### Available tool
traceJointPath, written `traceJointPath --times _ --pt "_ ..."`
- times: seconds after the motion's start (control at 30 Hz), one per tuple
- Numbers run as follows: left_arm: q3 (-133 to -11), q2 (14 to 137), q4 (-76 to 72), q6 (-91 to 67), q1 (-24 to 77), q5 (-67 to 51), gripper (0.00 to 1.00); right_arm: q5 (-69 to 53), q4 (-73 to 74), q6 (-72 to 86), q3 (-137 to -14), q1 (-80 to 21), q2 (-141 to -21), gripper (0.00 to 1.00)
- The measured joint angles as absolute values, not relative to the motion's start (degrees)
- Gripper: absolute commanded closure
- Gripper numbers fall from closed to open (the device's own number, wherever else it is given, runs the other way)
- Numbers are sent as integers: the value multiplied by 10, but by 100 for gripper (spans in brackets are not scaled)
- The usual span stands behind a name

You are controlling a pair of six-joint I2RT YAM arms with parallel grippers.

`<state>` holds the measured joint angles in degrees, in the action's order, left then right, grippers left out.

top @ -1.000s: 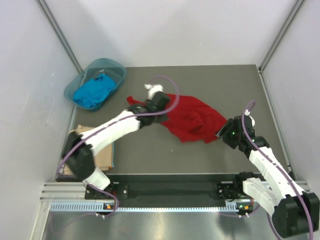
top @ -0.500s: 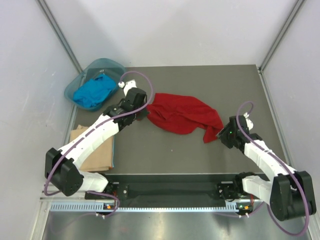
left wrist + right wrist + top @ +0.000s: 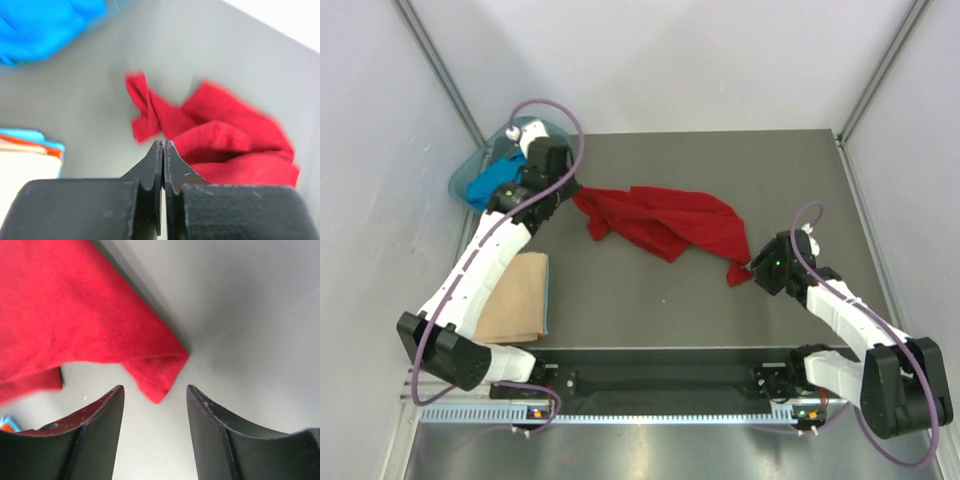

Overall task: Fold and stack the t-shirts
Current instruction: Flatten the tshirt out

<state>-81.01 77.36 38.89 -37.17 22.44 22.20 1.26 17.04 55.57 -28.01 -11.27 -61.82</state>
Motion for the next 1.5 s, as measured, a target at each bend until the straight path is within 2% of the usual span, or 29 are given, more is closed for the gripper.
traceJointPath --times 0.2,0.47,0.77,0.93,1.03,1.5 --pt "-884 774 414 -346 174 247 100 -21 145 562 -236 -131 -572 43" --pt "-895 774 451 -330 149 266 100 -33 141 624 -239 -151 -576 42" --pt "-948 774 485 -307 138 315 100 -26 113 697 -275 -242 -652 47" --pt "-954 774 492 -294 138 331 100 -19 103 723 -275 -267 -686 55" --pt "-954 774 494 -289 138 325 100 -13 104 741 -275 -277 -693 54" --pt "-900 774 486 -288 137 250 100 58 256 929 -323 -299 -691 54"
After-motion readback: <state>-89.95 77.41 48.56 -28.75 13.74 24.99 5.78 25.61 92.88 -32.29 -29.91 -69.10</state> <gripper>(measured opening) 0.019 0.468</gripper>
